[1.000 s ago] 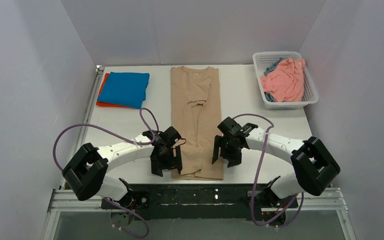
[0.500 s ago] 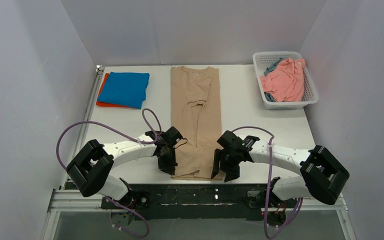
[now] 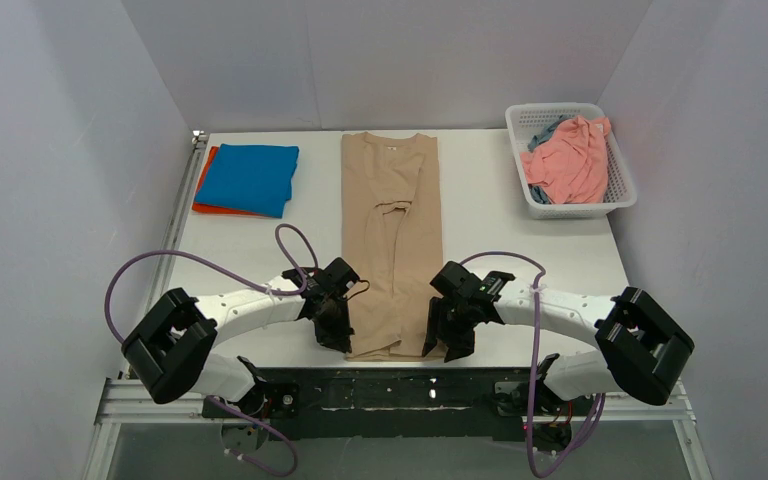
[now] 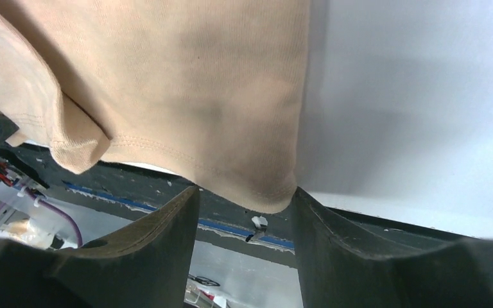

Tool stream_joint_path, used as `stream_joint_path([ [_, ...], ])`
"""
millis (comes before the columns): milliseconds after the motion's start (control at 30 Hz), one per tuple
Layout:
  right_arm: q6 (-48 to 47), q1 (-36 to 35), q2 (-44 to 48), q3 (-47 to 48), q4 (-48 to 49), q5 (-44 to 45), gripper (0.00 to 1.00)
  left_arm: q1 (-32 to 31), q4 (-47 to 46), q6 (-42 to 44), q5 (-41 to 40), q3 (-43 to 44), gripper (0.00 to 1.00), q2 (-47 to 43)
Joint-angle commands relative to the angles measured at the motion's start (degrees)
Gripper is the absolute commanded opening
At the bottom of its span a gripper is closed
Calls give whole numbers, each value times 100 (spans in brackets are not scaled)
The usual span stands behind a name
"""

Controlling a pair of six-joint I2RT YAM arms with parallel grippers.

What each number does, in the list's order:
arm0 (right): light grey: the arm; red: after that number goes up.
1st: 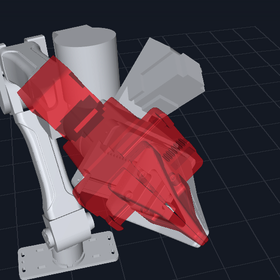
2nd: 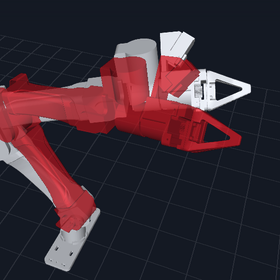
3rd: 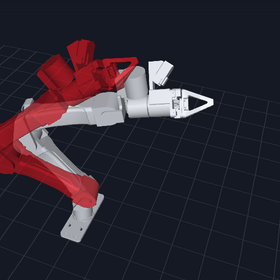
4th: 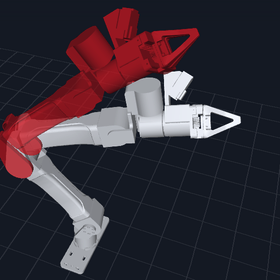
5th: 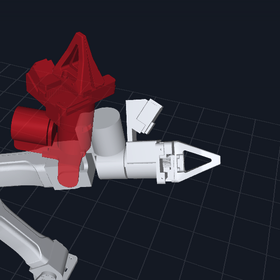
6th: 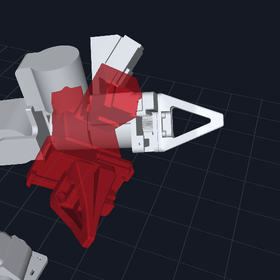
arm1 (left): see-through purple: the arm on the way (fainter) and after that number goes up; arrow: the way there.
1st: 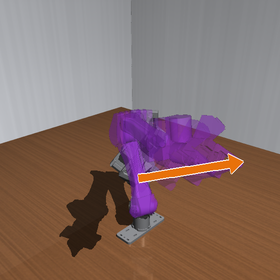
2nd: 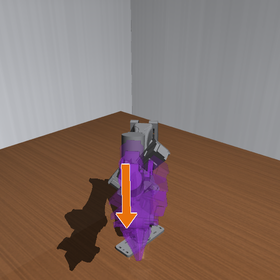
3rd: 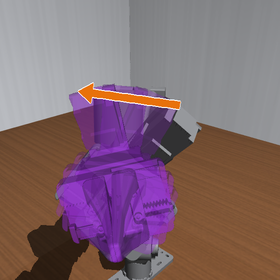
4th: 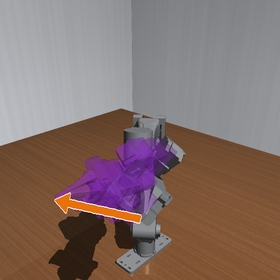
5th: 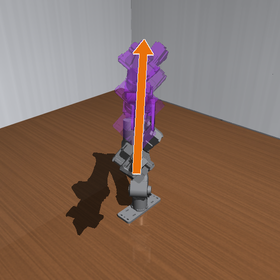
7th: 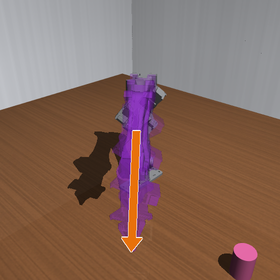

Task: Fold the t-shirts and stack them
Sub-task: Grab the bottom of the folded rectangular tshirt with both arms

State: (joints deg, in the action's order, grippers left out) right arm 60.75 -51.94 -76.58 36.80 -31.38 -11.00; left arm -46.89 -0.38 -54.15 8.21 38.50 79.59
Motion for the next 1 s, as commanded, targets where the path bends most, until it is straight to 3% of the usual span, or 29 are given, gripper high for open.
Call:
stream_joint_path([
  [0, 98, -26, 173, 240, -353, 523, 61, -49, 737, -31, -266, -400, 0, 111],
  [233, 68, -9, 161, 271, -452, 676, 60, -48, 689, 23, -285, -394, 0, 93],
  [367, -60, -11, -51, 251, -223, 360, 55, -50, 617, -38, -236, -426, 0, 102],
  [400, -81, -9, -87, 231, -182, 305, 51, -48, 587, -52, -217, -457, 0, 98],
  [433, -83, -13, -114, 191, -150, 269, 41, -53, 584, -59, -215, -484, 0, 96],
  [467, -58, -9, -120, 139, -136, 250, 19, -51, 594, -54, -206, -509, 0, 79],
  [500, -47, -11, -104, 97, -138, 236, 7, -48, 630, -42, -199, -529, 0, 50],
  [533, -46, -9, -70, 49, -161, 227, 1, -48, 682, -16, -197, -564, 0, 6],
  [967, 81, -63, 1420, -733, -465, -502, 1, -70, 1949, 683, 239, -1004, 0, -1566],
])
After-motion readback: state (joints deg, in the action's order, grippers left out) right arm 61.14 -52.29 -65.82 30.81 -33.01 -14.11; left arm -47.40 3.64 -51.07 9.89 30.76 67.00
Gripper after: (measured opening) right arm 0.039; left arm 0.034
